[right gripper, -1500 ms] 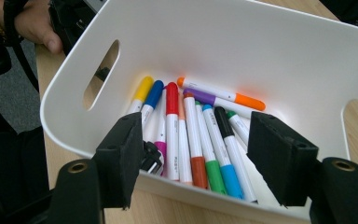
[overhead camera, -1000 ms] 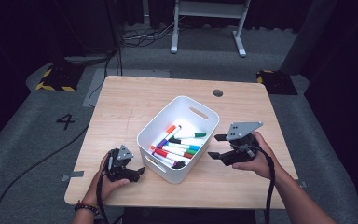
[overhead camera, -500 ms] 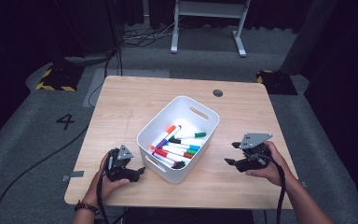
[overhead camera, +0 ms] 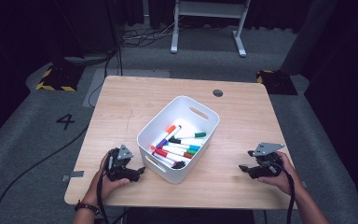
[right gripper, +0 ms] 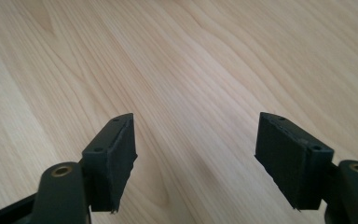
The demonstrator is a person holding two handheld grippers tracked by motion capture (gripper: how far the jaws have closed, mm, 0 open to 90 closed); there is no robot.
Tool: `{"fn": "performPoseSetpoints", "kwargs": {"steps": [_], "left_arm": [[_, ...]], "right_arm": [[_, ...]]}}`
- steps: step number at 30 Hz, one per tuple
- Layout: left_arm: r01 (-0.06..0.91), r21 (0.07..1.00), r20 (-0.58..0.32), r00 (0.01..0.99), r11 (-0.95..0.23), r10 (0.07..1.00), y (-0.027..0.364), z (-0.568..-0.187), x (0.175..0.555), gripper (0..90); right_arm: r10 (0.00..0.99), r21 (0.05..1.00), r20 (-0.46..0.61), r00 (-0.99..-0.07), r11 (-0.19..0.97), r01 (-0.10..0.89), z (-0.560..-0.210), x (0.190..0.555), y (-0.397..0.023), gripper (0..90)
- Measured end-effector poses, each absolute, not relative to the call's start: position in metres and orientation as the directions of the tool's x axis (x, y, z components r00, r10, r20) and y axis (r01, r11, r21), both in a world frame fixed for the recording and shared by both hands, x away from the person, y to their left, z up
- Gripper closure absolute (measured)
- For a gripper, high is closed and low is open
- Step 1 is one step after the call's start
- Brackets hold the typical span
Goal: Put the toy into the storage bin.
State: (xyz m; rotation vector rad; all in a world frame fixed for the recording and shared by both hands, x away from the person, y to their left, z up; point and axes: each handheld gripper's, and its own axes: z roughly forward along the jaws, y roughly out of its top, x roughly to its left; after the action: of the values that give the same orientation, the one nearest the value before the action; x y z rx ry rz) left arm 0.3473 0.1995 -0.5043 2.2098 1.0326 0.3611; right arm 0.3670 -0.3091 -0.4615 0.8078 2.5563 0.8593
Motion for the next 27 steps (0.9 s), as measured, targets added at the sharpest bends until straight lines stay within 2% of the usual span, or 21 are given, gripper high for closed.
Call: {"fn": "performPoseSetpoints", "kwargs": {"steps": [8, 13, 18, 27], "left_arm": [[0.575, 0.67, -0.029, 0.653, -0.47, 0.757, 0.2, -0.504, 0.348, 10.2], [0.575, 0.669, -0.026, 0.651, -0.47, 0.759, 0.2, -0.504, 0.348, 10.4], [0.578, 0.669, -0.026, 0.647, -0.468, 0.762, 0.2, -0.504, 0.347, 10.4], [0.574, 0.674, -0.029, 0.65, -0.465, 0.76, 0.2, -0.504, 0.347, 10.8]], "right_arm": [[0.68, 0.672, -0.036, -0.732, 0.558, 0.486, -0.483, 0.36, -0.346, 24.9], [0.679, 0.694, 0.036, -0.733, 0.511, 0.507, -0.496, 0.355, -0.363, 22.4], [0.707, 0.743, -0.009, -0.707, 0.477, 0.469, -0.504, 0.347, -0.366, 20.5], [0.705, 0.745, -0.009, -0.709, 0.478, 0.465, -0.504, 0.347, -0.367, 20.5]]}}
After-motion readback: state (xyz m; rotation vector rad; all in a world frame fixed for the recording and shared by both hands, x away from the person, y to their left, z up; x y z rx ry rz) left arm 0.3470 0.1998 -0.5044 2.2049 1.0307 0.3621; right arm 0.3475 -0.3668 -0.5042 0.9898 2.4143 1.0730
